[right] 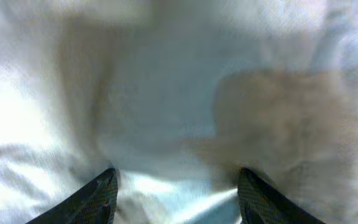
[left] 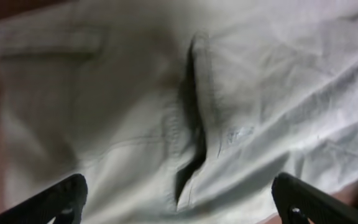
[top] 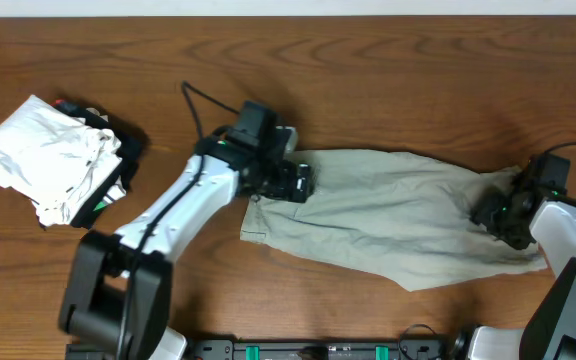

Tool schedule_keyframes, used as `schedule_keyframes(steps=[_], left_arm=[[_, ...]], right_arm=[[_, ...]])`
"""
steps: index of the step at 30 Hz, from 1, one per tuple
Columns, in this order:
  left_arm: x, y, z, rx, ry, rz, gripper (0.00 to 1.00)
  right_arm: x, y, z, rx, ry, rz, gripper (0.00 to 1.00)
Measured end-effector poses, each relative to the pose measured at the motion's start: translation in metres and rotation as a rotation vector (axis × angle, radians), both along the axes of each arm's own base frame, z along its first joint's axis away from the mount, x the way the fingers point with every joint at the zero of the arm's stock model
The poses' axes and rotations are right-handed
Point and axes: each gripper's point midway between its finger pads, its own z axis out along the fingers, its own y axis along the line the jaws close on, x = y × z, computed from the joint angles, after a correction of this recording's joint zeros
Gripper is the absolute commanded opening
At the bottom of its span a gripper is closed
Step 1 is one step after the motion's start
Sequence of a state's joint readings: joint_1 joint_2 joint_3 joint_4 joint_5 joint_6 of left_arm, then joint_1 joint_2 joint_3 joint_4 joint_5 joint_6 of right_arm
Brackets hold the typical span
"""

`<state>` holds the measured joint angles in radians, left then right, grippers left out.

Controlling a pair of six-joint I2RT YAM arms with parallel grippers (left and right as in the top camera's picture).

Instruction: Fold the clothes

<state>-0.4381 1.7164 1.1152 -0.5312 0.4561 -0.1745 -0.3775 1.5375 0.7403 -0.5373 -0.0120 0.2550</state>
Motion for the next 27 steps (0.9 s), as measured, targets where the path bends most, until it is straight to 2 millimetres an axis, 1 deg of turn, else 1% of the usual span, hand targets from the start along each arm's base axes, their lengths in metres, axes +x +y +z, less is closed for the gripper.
schedule_keyframes(steps=[5,6,10,11,12,15,20,24,27], left_arm=[[0.021,-0.011,-0.016,-0.021,-0.052,-0.010,0.97],[0.026,-0.013,-0.021,-0.026,-0.064,-0.013,0.97],[0.035,-0.018,-0.044,-0.026,-0.066,-0.016,0.98],[0.037,-0.019,-0.047,-0.032,-0.066,-0.018,0.97],[0.043,-0.021,-0.045,-0.041,-0.085,-0.017,0.97],[0.051,-0.020,-0.048,-0.050,-0.096,-0.008,0.97],[0.060,-0.012,-0.049,-0.029,-0.091,0.043,0.97],[0.071,0.009,-0.050,-0.009,-0.084,0.112,0.97],[0.080,0.025,-0.049,-0.010,-0.074,0.169,0.97]], right_arm=[[0.009,-0.005,0.005,-0.017,-0.030,-0.006,0.61],[0.010,-0.006,0.006,-0.021,-0.034,-0.007,0.61],[0.012,-0.010,0.007,-0.043,-0.042,-0.012,0.61],[0.012,-0.012,0.007,-0.054,-0.041,-0.015,0.61],[0.012,-0.014,0.007,-0.066,-0.039,-0.018,0.61],[0.014,-0.020,0.009,-0.094,-0.048,-0.026,0.61],[0.022,-0.029,0.007,-0.121,-0.071,-0.040,0.62],[0.027,-0.031,-0.009,-0.116,-0.054,-0.042,0.63],[0.044,-0.039,-0.009,-0.137,-0.094,-0.045,0.65]])
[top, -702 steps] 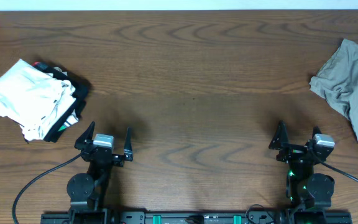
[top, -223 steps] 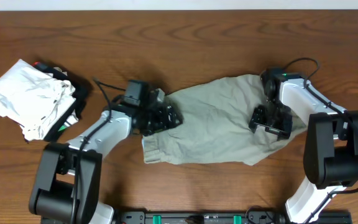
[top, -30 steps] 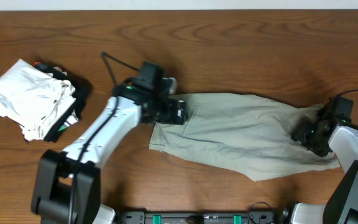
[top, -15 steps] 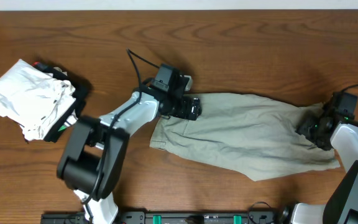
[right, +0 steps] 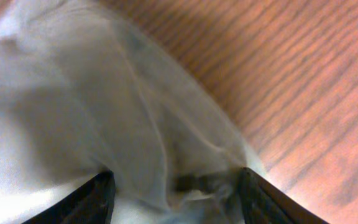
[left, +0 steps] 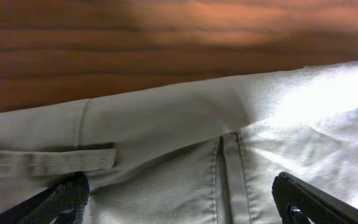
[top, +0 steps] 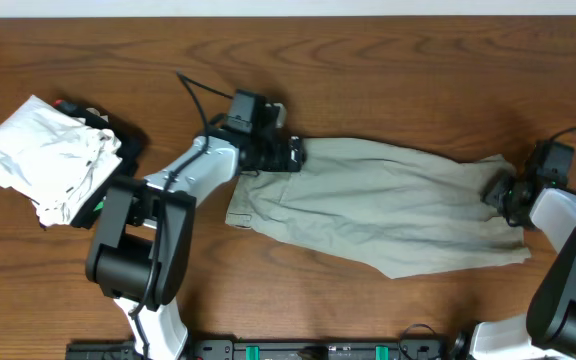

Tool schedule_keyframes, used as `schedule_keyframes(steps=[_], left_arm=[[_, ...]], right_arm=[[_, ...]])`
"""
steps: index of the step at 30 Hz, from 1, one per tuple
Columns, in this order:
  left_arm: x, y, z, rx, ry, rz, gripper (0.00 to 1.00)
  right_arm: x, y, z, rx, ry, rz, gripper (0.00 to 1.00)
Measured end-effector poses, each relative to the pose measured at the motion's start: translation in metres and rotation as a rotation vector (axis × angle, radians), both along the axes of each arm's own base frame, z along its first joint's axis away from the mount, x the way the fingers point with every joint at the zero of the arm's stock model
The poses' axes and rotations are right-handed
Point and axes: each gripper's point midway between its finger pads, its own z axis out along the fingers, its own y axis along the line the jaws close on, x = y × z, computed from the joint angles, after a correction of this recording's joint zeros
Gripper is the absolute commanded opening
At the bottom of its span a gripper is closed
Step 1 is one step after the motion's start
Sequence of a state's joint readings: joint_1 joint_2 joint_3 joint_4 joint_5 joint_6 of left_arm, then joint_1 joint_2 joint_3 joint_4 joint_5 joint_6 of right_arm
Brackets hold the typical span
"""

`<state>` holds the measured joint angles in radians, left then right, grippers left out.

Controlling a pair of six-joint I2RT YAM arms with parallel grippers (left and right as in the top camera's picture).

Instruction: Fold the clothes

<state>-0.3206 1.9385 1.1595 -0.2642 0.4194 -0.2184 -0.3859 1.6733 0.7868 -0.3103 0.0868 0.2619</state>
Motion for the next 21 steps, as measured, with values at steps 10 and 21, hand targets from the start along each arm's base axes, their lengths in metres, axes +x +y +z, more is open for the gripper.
schedule_keyframes(steps=[10,21], left_arm=[[0.006,0.014,0.001,0.005,0.009,0.051,0.99],[-0.018,0.083,0.057,0.119,0.001,0.191,0.98]], right_arm=[[0.036,0.003,0.004,0.037,-0.112,0.062,0.73],[0.060,0.028,0.059,0.216,-0.115,0.158,0.80]])
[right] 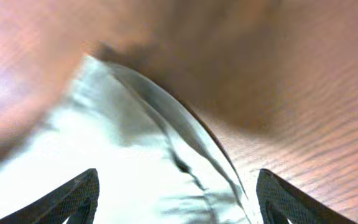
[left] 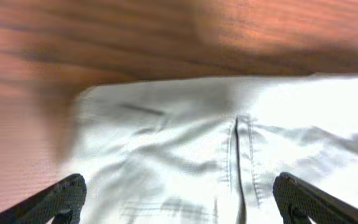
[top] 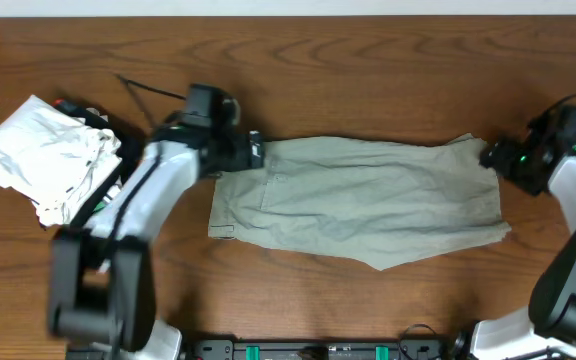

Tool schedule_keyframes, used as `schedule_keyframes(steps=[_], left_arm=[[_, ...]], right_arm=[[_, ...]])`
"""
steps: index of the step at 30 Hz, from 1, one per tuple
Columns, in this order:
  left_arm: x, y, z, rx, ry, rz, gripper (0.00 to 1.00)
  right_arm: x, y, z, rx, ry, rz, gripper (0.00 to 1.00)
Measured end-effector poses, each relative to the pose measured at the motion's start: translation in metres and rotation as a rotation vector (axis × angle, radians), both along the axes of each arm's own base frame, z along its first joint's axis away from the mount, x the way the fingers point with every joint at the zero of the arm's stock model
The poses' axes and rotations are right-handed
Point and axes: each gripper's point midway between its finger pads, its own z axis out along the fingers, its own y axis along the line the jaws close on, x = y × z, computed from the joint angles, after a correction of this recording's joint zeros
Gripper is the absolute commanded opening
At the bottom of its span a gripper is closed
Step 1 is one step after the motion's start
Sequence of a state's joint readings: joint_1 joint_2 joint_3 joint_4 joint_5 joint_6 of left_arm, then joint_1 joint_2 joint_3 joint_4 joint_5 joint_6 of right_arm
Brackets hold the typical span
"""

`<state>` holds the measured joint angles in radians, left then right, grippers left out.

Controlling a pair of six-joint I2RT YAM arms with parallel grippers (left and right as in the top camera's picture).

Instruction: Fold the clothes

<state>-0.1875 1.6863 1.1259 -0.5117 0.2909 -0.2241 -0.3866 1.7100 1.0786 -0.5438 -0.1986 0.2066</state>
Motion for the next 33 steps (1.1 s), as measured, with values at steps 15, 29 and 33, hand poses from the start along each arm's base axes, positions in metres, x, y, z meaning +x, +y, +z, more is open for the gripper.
schedule_keyframes(steps=[15,29,33], left_arm=[[-0.061,0.055,-0.010,0.063,0.213,0.113,0.98],[-0.090,0.012,-0.061,-0.185,0.506,0.031,0.97],[-0.104,-0.001,-0.059,-0.273,0.591,0.028,0.90]], right_arm=[[-0.038,0.070,0.078,0.045,0.005,0.220,0.77],[-0.044,0.082,0.069,0.042,0.037,0.257,0.77],[-0.044,0.081,0.069,0.038,0.039,0.256,0.77]])
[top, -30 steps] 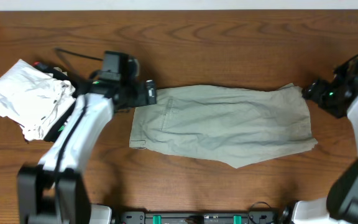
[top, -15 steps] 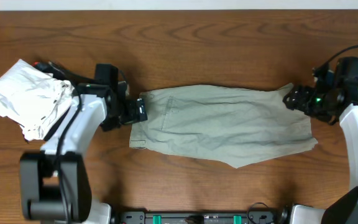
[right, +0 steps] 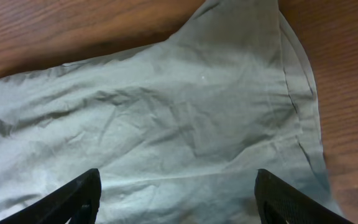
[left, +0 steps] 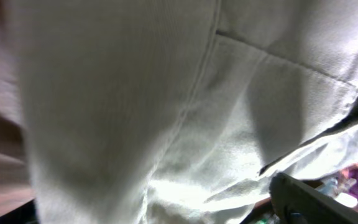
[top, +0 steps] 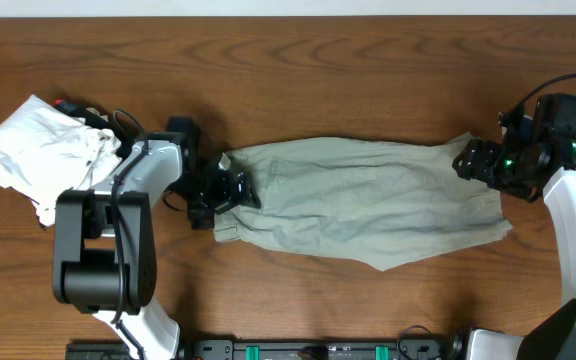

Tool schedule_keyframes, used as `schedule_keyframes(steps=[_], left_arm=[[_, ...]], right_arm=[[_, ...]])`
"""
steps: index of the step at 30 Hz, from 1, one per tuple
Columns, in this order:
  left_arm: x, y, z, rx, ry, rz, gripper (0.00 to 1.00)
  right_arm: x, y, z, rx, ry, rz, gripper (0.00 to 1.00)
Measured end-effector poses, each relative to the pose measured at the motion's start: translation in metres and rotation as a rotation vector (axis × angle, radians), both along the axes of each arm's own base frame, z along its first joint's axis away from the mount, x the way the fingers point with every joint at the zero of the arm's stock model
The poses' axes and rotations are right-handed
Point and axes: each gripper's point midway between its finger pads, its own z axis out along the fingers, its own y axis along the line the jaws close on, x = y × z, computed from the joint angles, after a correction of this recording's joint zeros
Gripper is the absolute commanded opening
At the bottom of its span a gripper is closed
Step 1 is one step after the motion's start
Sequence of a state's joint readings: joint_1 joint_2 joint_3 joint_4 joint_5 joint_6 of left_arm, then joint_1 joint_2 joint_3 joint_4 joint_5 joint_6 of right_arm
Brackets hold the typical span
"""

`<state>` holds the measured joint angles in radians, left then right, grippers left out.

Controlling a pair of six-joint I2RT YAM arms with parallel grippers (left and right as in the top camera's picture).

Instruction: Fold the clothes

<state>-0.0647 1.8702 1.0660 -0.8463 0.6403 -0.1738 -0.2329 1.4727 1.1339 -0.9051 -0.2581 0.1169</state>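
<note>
Khaki trousers (top: 368, 195) lie flat and stretched lengthwise across the table, waist to the left and hem to the right. My left gripper (top: 220, 192) is at the waist edge with cloth bunched around it. In the left wrist view the khaki cloth (left: 135, 106) fills the frame at very close range, and one finger (left: 309, 199) shows at the lower right. My right gripper (top: 473, 163) hovers over the hem end. In the right wrist view it (right: 176, 186) stands open above the flat hem (right: 185, 106), holding nothing.
A pile of white clothes (top: 43, 155) sits at the far left with a dark item (top: 120, 148) under its right side, close to my left arm. Bare wooden table (top: 368, 60) runs behind the trousers. A black rail (top: 318, 350) lines the front edge.
My left gripper has moved from the waist's upper corner down to the waist's left edge, its wrist turned into the cloth. My right gripper has moved off the hem corner and now hovers over it.
First the trousers lay slanted and rumpled, left gripper at the waist, right gripper on the hem low at the right. Then both ends were further apart and the cloth straighter. Then it lay level and further left. Now it lies flat, with the right gripper free.
</note>
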Motion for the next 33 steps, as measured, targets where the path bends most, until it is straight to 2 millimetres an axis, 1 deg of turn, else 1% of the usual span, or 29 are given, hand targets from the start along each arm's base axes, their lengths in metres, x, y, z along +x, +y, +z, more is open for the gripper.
schedule_keyframes(steps=[2,6,8,9,11,14,16,19,20,22,24,28,30,33], left_arm=[[-0.004,-0.003,0.000,-0.021,0.023,0.001,0.86],[-0.005,-0.005,0.000,-0.040,0.031,0.001,0.87],[-0.005,-0.006,0.000,-0.041,0.032,0.002,0.98],[-0.006,-0.005,0.001,-0.049,0.035,0.003,0.99],[-0.010,-0.005,0.003,-0.059,0.059,0.013,0.98],[-0.016,0.007,0.005,-0.055,0.109,0.055,0.98],[-0.017,0.018,0.006,-0.041,0.131,0.095,0.98],[-0.019,0.040,0.007,0.028,0.159,0.166,0.98],[-0.019,0.046,0.009,0.051,0.162,0.189,0.98],[-0.021,0.051,0.017,0.072,0.167,0.223,0.98],[-0.022,0.047,0.028,0.050,0.172,0.248,0.98],[-0.022,0.028,0.042,-0.041,0.183,0.278,0.98],[-0.028,0.020,0.043,-0.077,0.224,0.303,0.98],[-0.045,0.012,0.035,-0.100,0.319,0.359,0.98]], right_arm=[[0.000,0.000,0.000,-0.001,0.000,-0.001,0.77],[0.000,-0.001,0.000,-0.003,0.001,-0.002,0.78],[-0.001,-0.001,-0.002,-0.003,0.004,-0.001,0.78],[-0.002,0.000,-0.003,-0.002,0.007,-0.001,0.78],[-0.003,0.000,-0.005,-0.001,0.013,-0.001,0.78],[-0.003,0.000,-0.006,-0.002,0.012,-0.001,0.78],[-0.002,0.000,-0.006,-0.002,0.009,0.000,0.77],[-0.002,0.000,-0.008,-0.003,0.012,0.003,0.78],[-0.002,0.000,-0.009,-0.002,0.015,0.005,0.78],[-0.002,0.000,-0.013,0.000,0.027,0.006,0.78],[-0.002,0.000,-0.019,0.004,0.044,0.006,0.78],[-0.001,0.000,-0.029,0.010,0.074,0.010,0.78],[-0.002,0.000,-0.031,0.011,0.080,0.011,0.78],[-0.001,-0.001,-0.031,0.010,0.077,0.013,0.78]])
